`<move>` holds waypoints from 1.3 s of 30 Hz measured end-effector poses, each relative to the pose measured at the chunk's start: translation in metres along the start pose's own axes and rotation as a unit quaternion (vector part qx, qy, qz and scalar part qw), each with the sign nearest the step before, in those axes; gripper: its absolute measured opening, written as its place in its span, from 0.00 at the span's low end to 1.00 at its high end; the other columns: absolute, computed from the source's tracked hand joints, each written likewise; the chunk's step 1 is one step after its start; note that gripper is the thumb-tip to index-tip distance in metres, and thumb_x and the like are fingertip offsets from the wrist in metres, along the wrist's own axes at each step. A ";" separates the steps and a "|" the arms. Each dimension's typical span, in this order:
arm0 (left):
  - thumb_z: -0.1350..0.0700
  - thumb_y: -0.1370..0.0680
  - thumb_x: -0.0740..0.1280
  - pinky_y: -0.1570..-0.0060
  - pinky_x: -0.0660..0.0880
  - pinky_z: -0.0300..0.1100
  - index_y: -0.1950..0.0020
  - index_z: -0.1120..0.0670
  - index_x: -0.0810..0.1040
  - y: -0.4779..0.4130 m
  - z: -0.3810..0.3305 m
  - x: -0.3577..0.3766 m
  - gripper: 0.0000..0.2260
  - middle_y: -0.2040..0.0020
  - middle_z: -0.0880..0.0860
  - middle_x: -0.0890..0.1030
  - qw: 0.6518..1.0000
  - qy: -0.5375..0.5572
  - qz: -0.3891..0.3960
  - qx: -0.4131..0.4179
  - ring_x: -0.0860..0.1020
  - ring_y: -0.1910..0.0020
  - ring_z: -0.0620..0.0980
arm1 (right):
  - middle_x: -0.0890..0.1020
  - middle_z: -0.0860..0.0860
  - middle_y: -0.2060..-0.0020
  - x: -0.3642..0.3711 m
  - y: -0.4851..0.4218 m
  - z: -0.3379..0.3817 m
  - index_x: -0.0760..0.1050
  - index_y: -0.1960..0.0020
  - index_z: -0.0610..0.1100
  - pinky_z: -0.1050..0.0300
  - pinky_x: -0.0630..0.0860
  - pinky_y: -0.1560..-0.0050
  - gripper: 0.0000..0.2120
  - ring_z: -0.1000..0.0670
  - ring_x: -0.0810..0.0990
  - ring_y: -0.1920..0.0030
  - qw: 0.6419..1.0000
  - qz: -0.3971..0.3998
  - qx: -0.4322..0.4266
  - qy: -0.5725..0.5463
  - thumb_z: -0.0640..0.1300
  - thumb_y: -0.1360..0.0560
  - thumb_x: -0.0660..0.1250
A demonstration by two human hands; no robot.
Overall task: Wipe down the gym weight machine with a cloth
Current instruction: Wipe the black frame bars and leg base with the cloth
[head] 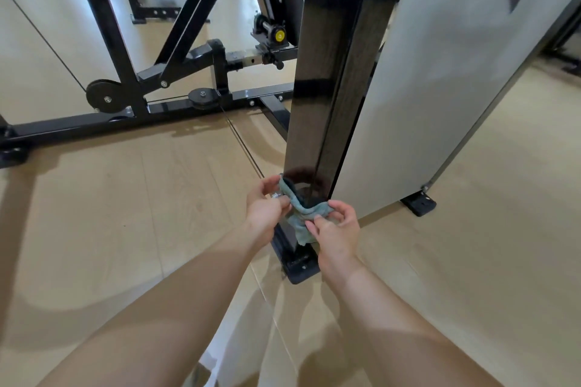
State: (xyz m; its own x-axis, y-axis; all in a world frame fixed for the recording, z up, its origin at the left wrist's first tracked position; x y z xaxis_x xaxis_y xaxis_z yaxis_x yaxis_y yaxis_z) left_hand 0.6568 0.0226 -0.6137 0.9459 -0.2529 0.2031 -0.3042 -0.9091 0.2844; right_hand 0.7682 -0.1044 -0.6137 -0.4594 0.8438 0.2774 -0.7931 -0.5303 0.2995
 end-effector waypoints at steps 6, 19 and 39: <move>0.68 0.23 0.71 0.53 0.81 0.39 0.45 0.54 0.79 0.014 -0.037 0.015 0.12 0.44 0.58 0.82 0.996 0.073 -0.006 0.042 0.83 0.45 0.54 | 0.80 0.47 0.49 0.013 0.019 0.065 0.70 0.43 0.44 0.58 0.83 0.53 0.18 0.51 0.84 0.54 0.990 -0.027 -0.136 0.008 0.28 0.26 0.70; 0.65 0.22 0.71 0.40 0.80 0.53 0.48 0.53 0.85 0.077 -0.159 0.056 0.08 0.50 0.54 0.86 0.983 0.125 -0.021 0.136 0.84 0.46 0.55 | 0.80 0.52 0.43 0.051 0.068 0.179 0.81 0.45 0.45 0.67 0.78 0.45 0.22 0.58 0.81 0.43 0.939 0.055 -0.334 0.067 0.22 0.29 0.69; 0.56 0.24 0.75 0.52 0.82 0.40 0.49 0.51 0.84 0.219 -0.377 0.064 0.05 0.55 0.43 0.84 0.818 -0.123 -0.093 0.555 0.83 0.54 0.41 | 0.72 0.48 0.27 0.131 0.139 0.399 0.74 0.28 0.42 0.55 0.63 0.23 0.26 0.49 0.68 0.25 0.661 0.116 -0.695 0.257 0.33 0.25 0.72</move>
State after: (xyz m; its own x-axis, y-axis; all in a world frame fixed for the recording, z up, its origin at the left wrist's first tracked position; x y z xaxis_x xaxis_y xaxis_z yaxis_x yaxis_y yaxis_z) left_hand 0.6078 -0.0683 -0.1856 0.9998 -0.0102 0.0192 0.0081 -0.6456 -0.7636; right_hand 0.7569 -0.1006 -0.1711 -0.4244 0.8595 -0.2847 -0.1148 -0.3630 -0.9247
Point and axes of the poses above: each hand's wrist, its own y-axis away from the middle knuckle, its own x-axis out of the palm, z = x × y, the point moved 7 cm from there along -y, towards the middle knuckle
